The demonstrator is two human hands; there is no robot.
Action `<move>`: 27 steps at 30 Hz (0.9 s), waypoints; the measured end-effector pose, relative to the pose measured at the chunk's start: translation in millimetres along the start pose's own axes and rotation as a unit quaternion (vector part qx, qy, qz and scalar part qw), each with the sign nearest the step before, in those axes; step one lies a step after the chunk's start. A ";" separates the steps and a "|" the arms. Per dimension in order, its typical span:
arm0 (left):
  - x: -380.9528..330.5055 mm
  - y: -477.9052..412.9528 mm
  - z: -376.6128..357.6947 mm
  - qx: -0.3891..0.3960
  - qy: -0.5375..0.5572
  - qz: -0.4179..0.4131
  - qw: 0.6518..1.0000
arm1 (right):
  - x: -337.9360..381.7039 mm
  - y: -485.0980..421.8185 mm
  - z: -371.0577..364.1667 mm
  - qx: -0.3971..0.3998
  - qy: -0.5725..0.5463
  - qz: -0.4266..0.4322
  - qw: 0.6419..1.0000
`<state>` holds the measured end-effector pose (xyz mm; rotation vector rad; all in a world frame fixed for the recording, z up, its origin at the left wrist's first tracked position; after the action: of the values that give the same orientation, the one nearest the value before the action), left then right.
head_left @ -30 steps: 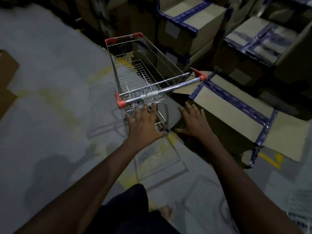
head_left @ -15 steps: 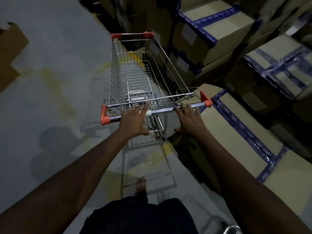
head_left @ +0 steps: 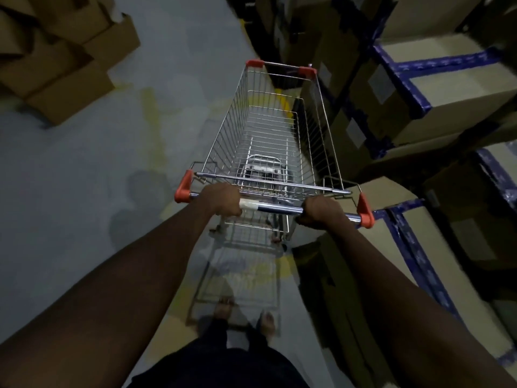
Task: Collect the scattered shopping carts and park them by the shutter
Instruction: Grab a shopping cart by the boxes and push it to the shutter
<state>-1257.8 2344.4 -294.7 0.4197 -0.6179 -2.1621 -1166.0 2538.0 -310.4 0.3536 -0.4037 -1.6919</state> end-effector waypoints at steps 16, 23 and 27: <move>28.3 70.2 -28.1 -0.096 -0.027 0.070 0.993 | 57.2 42.3 -1.0 -0.090 0.000 0.037 0.995; 65.7 110.5 -67.4 -0.092 0.005 0.147 0.985 | 106.8 46.7 0.3 -0.096 0.028 0.120 0.988; 95.1 143.4 -90.4 -0.081 0.024 0.200 0.976 | 149.2 46.4 -2.0 -0.096 0.037 0.177 0.979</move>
<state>-1180.1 2166.2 -296.5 0.2346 -0.4489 -1.7942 -1147.5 2384.0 -291.8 0.1874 -0.2290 -1.3520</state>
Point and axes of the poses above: each hand's wrist, its own y-axis away from the middle knuckle, its own z-axis out of the back of the hand, x = y × z, the point moved 9 cm from there along -y, towards the middle knuckle, and after that the axes turned 1 degree about -y, right-handed, at the moved point
